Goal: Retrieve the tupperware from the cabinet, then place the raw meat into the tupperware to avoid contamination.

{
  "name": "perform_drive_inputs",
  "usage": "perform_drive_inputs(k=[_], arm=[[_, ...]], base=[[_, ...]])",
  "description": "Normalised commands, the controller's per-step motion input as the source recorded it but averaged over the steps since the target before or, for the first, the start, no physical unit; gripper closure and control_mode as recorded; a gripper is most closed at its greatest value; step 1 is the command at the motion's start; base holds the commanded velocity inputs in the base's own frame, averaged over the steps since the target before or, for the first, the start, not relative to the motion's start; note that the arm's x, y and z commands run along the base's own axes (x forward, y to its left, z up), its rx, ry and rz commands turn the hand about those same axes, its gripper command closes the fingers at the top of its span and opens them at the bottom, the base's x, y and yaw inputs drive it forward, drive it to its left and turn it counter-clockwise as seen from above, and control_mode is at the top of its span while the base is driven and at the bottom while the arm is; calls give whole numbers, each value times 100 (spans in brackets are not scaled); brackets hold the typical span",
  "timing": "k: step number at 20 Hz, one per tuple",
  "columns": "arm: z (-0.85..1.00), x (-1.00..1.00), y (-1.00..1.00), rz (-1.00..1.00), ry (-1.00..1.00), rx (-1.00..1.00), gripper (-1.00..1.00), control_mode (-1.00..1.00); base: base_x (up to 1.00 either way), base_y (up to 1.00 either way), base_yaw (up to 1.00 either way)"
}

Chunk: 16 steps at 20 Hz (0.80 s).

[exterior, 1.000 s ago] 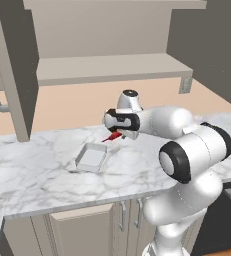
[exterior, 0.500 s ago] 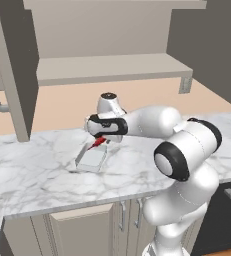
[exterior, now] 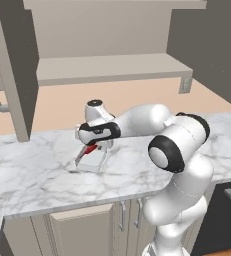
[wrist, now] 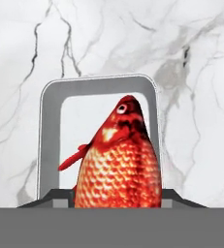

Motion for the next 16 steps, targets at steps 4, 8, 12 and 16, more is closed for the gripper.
perform_drive_inputs(k=[4,8,12,16], arm=[[-27,0,25,2,5,0,100,-100],[-37,1,3,0,5,0,100,-100],[-40,1,-6,0,2,0,100,-100],[-28,2,-4,0,0,0,100,-100]], base=[[0,0,0],[0,0,0],[0,0,0],[0,0,0]])
